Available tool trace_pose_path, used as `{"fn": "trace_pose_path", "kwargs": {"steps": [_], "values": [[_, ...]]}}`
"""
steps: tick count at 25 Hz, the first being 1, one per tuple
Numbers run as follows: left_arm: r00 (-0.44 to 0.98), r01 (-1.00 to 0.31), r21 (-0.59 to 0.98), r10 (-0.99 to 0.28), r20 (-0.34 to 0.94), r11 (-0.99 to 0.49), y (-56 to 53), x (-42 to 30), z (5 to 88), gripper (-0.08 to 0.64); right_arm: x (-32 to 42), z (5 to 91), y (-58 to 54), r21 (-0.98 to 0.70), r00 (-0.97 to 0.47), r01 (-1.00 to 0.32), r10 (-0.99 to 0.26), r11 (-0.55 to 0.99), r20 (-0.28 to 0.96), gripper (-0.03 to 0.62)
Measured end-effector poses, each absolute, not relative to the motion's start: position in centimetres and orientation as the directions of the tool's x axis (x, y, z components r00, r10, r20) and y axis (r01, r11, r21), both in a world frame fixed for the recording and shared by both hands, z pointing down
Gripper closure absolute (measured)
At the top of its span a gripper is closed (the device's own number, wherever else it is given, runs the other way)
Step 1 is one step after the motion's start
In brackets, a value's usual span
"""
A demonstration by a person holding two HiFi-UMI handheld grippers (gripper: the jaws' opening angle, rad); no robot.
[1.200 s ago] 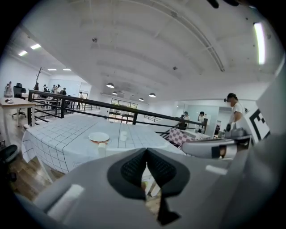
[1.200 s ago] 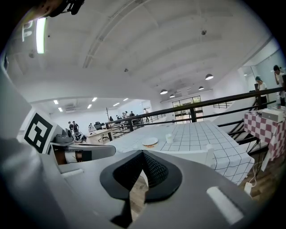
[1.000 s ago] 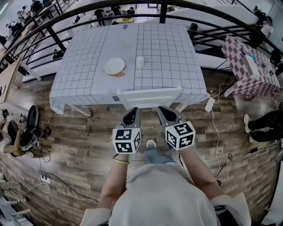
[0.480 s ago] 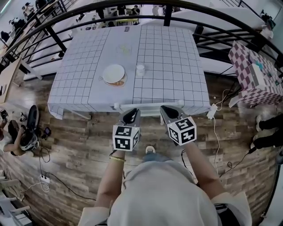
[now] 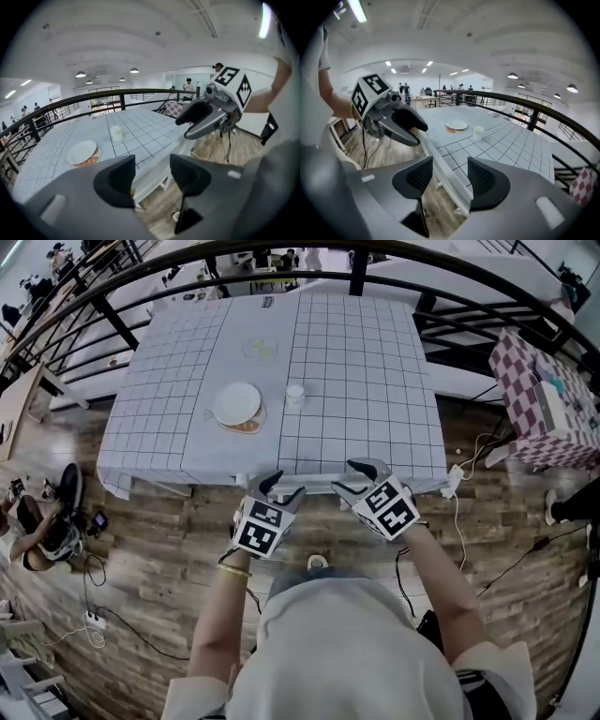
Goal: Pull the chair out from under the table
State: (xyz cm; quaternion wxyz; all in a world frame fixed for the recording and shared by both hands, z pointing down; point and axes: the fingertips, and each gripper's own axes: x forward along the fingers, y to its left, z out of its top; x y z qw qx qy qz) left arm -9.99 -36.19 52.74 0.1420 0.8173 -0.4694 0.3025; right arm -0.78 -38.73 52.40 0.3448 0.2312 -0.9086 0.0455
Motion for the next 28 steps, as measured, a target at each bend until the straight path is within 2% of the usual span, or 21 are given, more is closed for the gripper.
{"fn": "trace_pose_path", "kwargs": {"steps": [2, 6, 14, 19, 23, 26, 28], "values": [[0.386, -0.816, -0.086, -0.649, 0.655, -0.572, -36.4, -9.6, 53.0, 0.3, -0.8, 53.2, -38.6, 0.105, -0.636, -0.376, -0.339, 0.921, 0.693, 0.331], [0.402, -0.726, -0.129, -0.569, 0.717, -0.676, -36.9, -8.9, 53.6, 0.266, -0.9, 54.8, -38.5, 0.119, -0.592, -0.233, -0.238, 0.965, 0.77, 0.305], [0.39, -0.504, -0.14, -0.369, 0.843, -0.852, -37.2, -8.4, 56.7, 0.229, -0.4, 57.8, -38.9, 0.103, -0.434, -0.04, -0.11, 0.994, 0.894, 0.301], [0.322, -0.4, -0.126, -0.268, 0.908, -0.908, -37.3, -9.2, 58.9, 0.229, -0.7, 59.4, -39.0, 0.076, -0.339, 0.062, -0.051, 0.995, 0.939, 0.313], [0.297, -0.363, -0.074, -0.191, 0.936, -0.929, -37.5, -9.6, 60.2, 0.233, -1.1, 60.7, -39.2, 0.04, -0.289, 0.09, -0.012, 0.995, 0.957, 0.327], [0.262, -0.339, -0.072, -0.168, 0.95, -0.938, -37.8, -9.8, 61.1, 0.271, -1.2, 61.9, -39.1, 0.022, -0.237, 0.12, 0.007, 0.992, 0.972, 0.344], [0.245, -0.329, -0.087, -0.174, 0.954, -0.94, -38.3, -9.7, 61.6, 0.328, -1.1, 62.8, -39.1, 0.026, -0.191, 0.139, 0.001, 0.99, 0.982, 0.361]]}}
